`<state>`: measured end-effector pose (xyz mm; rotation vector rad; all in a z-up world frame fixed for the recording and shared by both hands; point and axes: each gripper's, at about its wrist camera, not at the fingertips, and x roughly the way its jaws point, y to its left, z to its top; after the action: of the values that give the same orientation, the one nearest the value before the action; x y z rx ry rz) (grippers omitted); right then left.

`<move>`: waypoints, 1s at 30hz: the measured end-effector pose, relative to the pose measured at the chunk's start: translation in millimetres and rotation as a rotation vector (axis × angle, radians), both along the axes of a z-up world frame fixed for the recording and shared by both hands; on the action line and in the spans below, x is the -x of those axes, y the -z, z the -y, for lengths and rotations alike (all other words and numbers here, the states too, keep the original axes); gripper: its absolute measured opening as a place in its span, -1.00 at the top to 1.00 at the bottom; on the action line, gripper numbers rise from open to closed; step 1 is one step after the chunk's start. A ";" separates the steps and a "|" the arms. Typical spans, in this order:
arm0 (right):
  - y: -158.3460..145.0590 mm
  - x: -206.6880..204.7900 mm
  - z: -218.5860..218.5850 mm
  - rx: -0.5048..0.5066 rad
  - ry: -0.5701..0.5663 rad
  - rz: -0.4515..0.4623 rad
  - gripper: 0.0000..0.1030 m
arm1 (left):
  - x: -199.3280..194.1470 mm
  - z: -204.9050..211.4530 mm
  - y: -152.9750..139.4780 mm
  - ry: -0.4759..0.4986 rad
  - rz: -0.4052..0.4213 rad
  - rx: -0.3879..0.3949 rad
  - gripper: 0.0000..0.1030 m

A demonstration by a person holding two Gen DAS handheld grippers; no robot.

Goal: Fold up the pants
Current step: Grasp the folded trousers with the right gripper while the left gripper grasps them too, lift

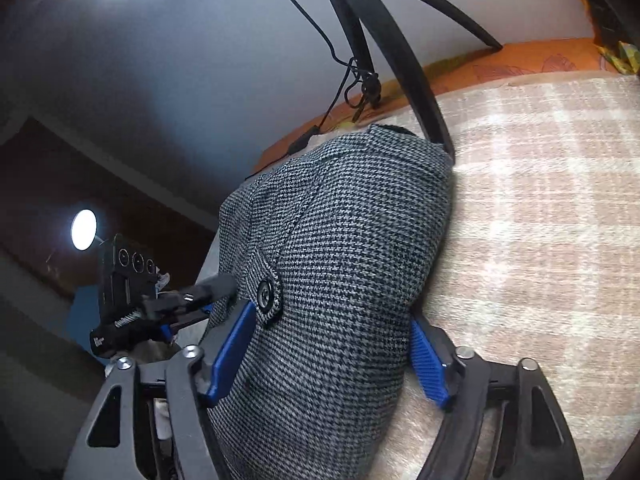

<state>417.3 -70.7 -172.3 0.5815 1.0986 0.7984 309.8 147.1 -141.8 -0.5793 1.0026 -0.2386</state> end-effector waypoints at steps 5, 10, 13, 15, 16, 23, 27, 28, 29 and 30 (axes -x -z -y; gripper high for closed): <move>-4.8 1.0 -9.6 0.039 0.013 0.011 0.16 | -1.5 -1.5 0.0 -0.023 0.003 0.017 0.29; -23.4 12.1 -21.4 0.127 0.025 0.072 0.50 | 2.2 10.1 -10.3 -0.012 0.043 -0.070 0.43; -38.6 21.9 -31.3 0.211 0.018 0.142 0.59 | 4.7 17.0 -17.1 -0.006 0.066 -0.107 0.49; -44.8 26.3 -33.0 0.238 0.019 0.168 0.62 | 6.1 19.8 -19.7 0.001 0.080 -0.120 0.51; -50.1 29.4 -34.9 0.251 0.019 0.186 0.64 | 6.7 20.9 -20.4 0.004 0.084 -0.122 0.52; -83.1 55.1 -48.0 0.326 0.010 0.302 0.68 | 18.6 32.3 -41.7 0.018 0.156 -0.179 0.55; -100.3 66.8 -32.5 0.333 0.021 0.348 0.68 | 27.1 36.3 -56.3 0.026 0.200 -0.181 0.55; -106.0 71.1 -29.4 0.335 0.028 0.363 0.68 | 30.0 38.5 -60.7 0.030 0.214 -0.185 0.55; -111.9 75.6 -26.0 0.338 0.033 0.378 0.68 | 33.1 38.9 -63.7 0.036 0.226 -0.193 0.56; -116.8 81.0 -23.7 0.341 0.036 0.390 0.68 | 35.7 40.8 -67.1 0.040 0.237 -0.200 0.56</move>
<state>336.3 -46.9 -55.5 0.1477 0.8346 0.6403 274.0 106.3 -74.7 -0.3401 0.7975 -0.2335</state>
